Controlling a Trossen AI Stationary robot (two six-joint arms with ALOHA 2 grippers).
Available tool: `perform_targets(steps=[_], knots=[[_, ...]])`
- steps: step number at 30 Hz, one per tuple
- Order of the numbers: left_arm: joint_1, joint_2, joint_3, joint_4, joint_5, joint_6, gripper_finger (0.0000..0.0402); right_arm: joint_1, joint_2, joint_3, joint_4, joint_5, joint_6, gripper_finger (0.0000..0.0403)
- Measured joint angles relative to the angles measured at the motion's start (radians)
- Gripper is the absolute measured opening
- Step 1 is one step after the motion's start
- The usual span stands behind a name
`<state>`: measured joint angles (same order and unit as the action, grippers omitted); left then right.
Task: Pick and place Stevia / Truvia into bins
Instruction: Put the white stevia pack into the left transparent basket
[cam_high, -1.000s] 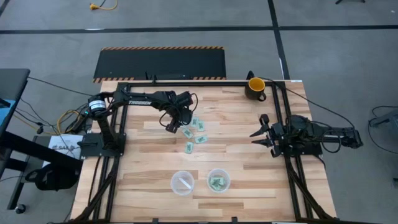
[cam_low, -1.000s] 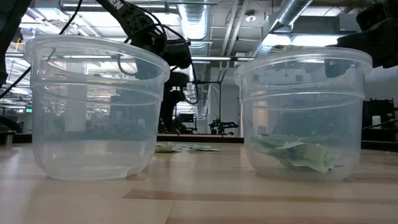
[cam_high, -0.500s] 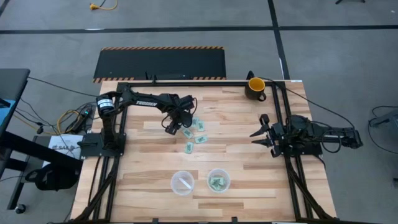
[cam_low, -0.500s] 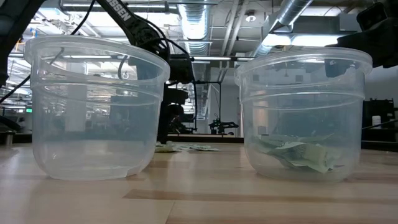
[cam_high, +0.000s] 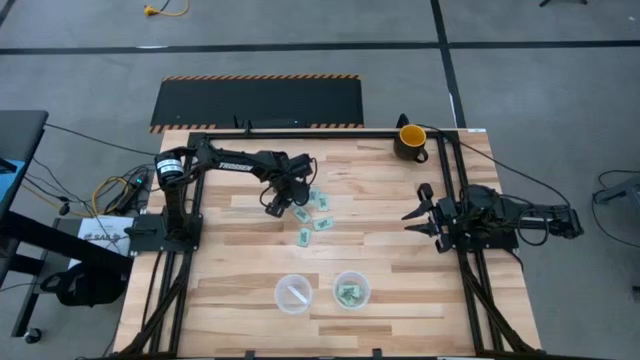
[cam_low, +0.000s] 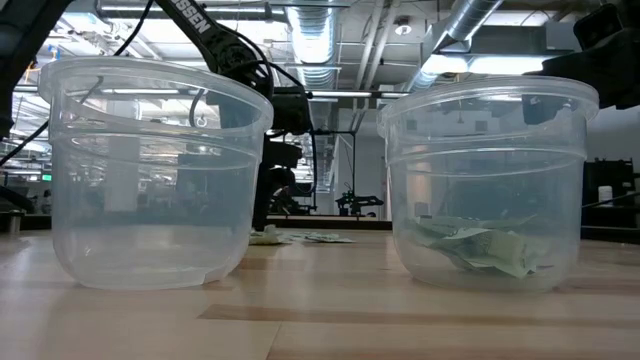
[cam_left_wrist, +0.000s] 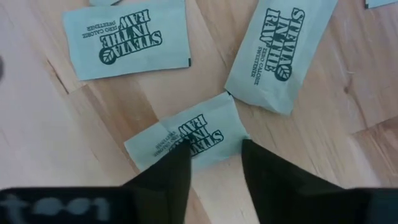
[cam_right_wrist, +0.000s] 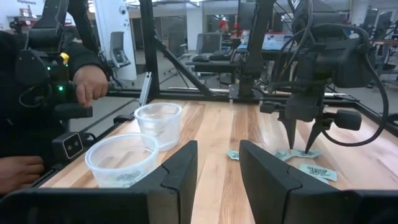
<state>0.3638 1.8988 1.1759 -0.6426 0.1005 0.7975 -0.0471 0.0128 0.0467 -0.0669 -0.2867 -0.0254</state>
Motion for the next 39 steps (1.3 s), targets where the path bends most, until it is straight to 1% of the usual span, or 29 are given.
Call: perform_targets(steps=[6,13,18,21,24,27,29,31,37,39], knots=[[0.000,0.000,0.000,0.000,0.000,0.000,0.0060,0.000,0.000,0.000,0.000,0.000,0.000,0.0113],[0.000,0.000,0.000,0.000,-0.024,0.001,0.0016,0.000,0.000,0.000,0.000,0.000,0.000,0.0113],[0.000,-0.002,0.000,-0.002,-0.035,0.001,0.0003,0.000,0.000,0.000,0.000,0.000,0.000,0.0113],[-0.001,-0.014,0.010,-0.043,-0.067,0.002,0.0003,0.000,0.000,0.000,0.000,0.000,0.000,0.0113],[0.000,-0.060,0.039,-0.081,-0.097,-0.002,0.0002,0.000,0.000,0.000,0.000,0.000,0.000,0.0113],[0.000,-0.123,0.058,-0.130,-0.093,-0.034,0.0001,0.000,0.000,0.000,0.000,0.000,0.000,0.0113],[-0.006,-0.185,0.059,-0.148,-0.076,-0.062,0.0001,0.000,0.000,0.000,0.000,0.000,0.000,0.0113],[-0.020,-0.256,0.062,-0.175,-0.034,-0.098,0.0001,0.000,0.000,0.000,0.000,0.000,0.000,0.0113],[-0.109,-0.455,0.062,-0.228,0.181,-0.228,0.0001,0.000,0.000,0.000,0.000,0.000,0.000,0.0113],[-0.160,-0.503,0.062,-0.228,0.219,-0.261,0.0000,0.000,0.000,0.000,0.000,0.000,0.000,0.0113]])
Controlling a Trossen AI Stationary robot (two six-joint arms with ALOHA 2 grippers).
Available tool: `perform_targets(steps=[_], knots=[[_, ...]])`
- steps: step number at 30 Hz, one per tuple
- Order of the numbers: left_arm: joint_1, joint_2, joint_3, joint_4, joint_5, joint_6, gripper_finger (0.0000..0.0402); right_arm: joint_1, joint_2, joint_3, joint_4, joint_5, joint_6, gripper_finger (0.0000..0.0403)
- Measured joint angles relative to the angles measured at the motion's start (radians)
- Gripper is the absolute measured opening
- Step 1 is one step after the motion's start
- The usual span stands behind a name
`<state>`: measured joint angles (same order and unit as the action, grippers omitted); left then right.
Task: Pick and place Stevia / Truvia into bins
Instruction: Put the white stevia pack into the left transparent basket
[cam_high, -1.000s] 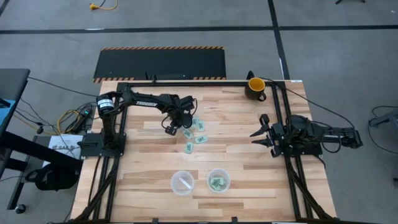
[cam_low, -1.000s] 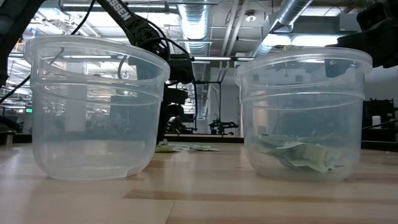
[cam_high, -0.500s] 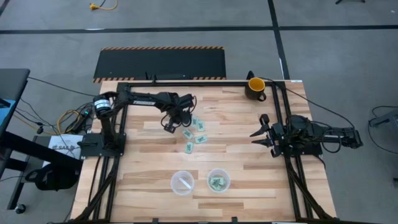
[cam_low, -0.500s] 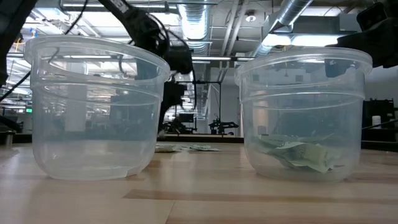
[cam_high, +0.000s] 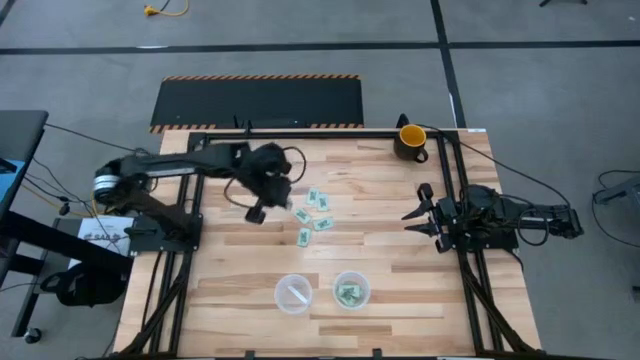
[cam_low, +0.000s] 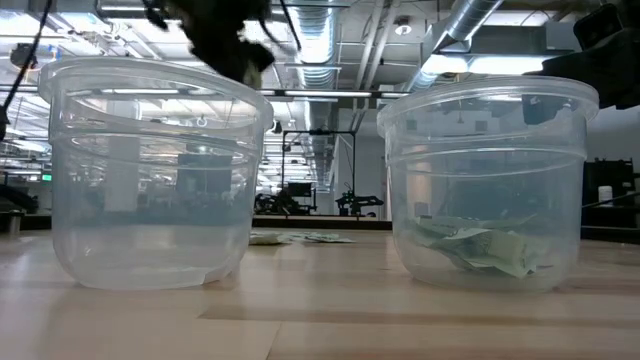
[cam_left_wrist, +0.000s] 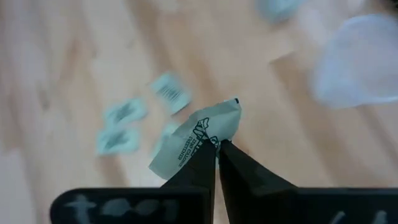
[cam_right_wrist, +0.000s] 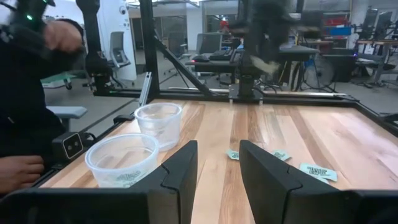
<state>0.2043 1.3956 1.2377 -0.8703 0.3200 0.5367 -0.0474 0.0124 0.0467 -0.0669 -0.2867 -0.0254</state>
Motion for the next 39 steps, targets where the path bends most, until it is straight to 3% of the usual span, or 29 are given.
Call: perform_targets(steps=[5,11,16,22,28,39], knots=[[-0.151,-0.037,0.000,0.000,-0.012,-0.054,0.0000,0.000,0.000,0.000,0.000,0.000,0.000,0.0113],[-0.288,0.007,-0.011,0.014,-0.047,-0.058,0.0000,0.000,0.000,0.000,0.000,0.000,0.000,0.0113],[-0.316,0.055,-0.011,0.048,-0.034,-0.065,0.0000,0.000,0.000,0.000,0.000,0.000,0.000,0.0113],[-0.329,0.134,-0.011,0.100,0.085,-0.112,0.0000,0.000,0.001,0.000,0.000,0.000,0.000,0.0113],[-0.366,0.202,-0.011,0.119,0.130,-0.126,0.0000,0.000,0.001,0.000,0.000,0.000,0.000,0.0113],[-0.448,0.207,-0.011,0.221,0.171,-0.149,0.0000,0.000,0.001,0.000,0.000,0.000,0.000,0.0113]])
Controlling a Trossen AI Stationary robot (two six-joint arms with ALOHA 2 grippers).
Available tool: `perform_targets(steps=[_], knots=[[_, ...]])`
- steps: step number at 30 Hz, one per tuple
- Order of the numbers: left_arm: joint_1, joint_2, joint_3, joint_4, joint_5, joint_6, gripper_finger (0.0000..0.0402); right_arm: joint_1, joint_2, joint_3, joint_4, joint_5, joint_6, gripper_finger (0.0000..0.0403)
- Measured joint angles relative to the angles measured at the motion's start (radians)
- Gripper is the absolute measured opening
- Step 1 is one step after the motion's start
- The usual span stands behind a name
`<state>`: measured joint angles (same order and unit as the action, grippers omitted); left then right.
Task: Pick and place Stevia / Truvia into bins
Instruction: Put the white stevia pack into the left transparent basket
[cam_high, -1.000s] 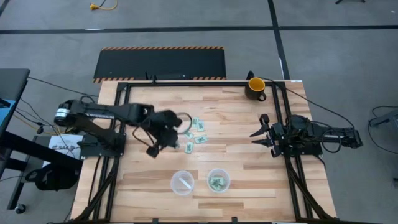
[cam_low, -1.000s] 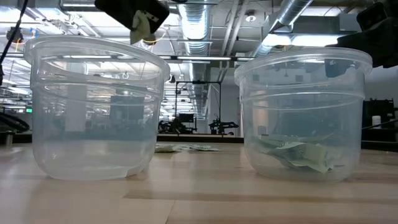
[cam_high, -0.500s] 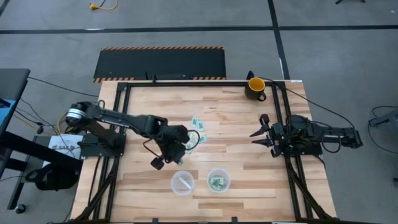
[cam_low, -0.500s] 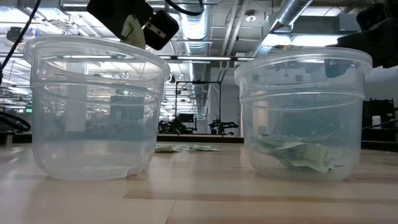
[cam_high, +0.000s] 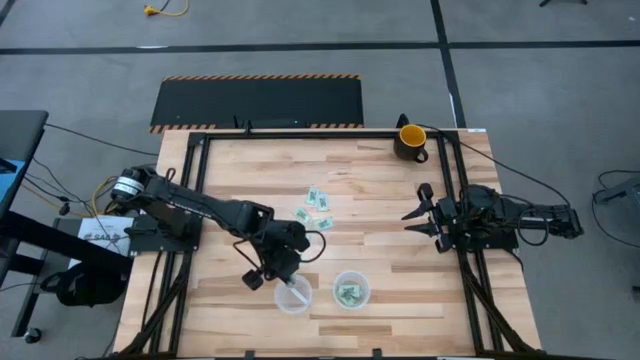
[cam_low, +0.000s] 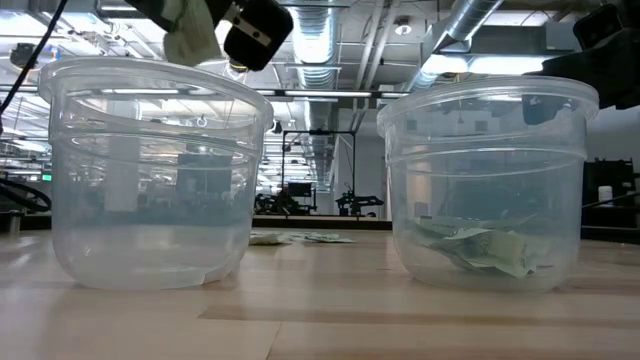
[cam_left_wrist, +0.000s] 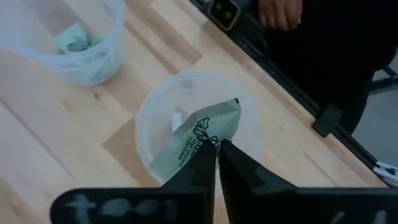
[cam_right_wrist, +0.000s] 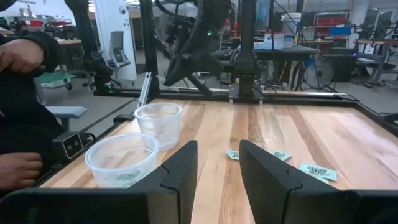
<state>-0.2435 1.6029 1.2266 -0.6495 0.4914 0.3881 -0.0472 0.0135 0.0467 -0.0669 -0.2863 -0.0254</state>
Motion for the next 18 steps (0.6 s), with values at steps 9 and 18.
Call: perform_targets(steps=[9,18], knots=[[-0.029,0.002,0.000,0.045,0.001,-0.011,0.0000,0.000,0.000,0.000,0.000,0.000,0.000,0.0113],[-0.059,0.003,-0.016,0.116,0.000,-0.034,0.0000,0.000,0.000,0.000,0.000,0.000,0.000,0.0113]])
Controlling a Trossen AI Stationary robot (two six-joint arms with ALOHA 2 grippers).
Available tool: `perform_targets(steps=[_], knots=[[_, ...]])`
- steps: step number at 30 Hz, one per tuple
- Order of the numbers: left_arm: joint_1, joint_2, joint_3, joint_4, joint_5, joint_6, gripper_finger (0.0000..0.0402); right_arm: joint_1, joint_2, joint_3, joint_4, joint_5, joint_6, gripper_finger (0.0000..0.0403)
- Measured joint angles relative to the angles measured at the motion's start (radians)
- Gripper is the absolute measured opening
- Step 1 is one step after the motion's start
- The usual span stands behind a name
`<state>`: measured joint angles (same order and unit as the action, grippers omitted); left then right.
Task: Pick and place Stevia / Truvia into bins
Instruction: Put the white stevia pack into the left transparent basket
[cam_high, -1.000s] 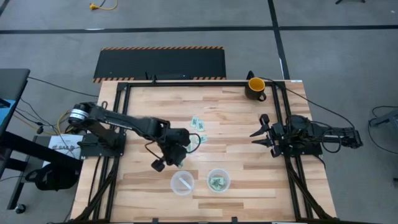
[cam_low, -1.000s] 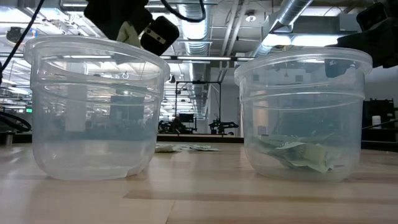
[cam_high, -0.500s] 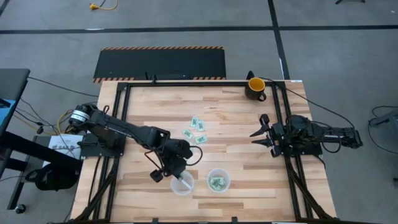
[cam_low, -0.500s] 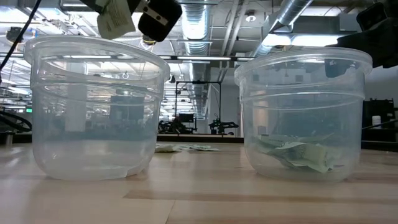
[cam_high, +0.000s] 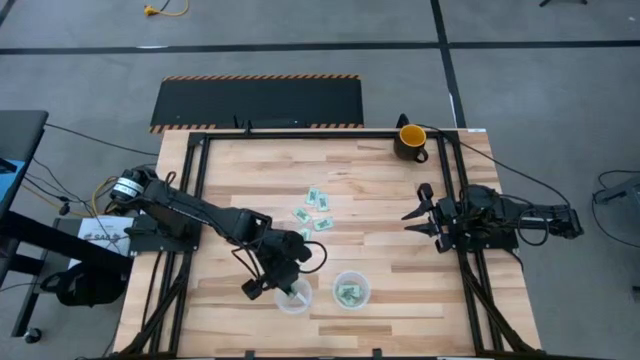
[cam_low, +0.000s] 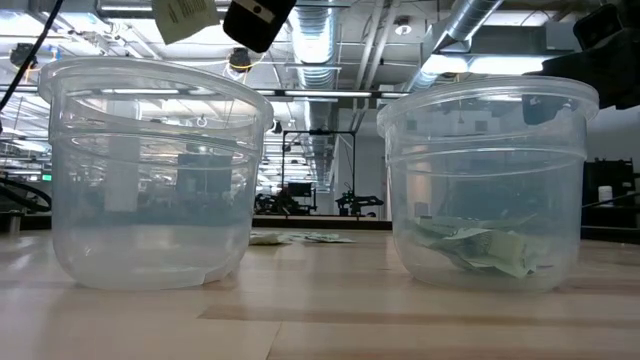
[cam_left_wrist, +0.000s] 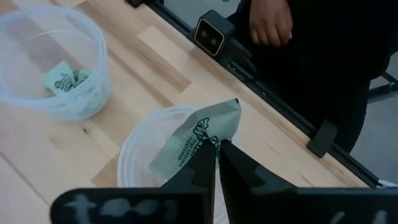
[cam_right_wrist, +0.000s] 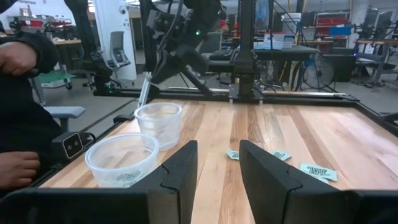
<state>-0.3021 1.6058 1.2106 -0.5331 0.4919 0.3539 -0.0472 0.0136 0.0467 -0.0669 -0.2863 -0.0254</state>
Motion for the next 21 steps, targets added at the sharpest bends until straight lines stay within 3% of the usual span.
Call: perform_targets(steps=[10,21], knots=[[0.000,0.000,-0.018,0.033,0.000,-0.029,0.0002,0.000,0.000,0.000,0.000,0.000,0.000,0.0113],[0.000,0.000,-0.018,0.036,-0.014,-0.033,0.0066,0.000,0.000,0.000,0.000,0.000,0.000,0.0113]])
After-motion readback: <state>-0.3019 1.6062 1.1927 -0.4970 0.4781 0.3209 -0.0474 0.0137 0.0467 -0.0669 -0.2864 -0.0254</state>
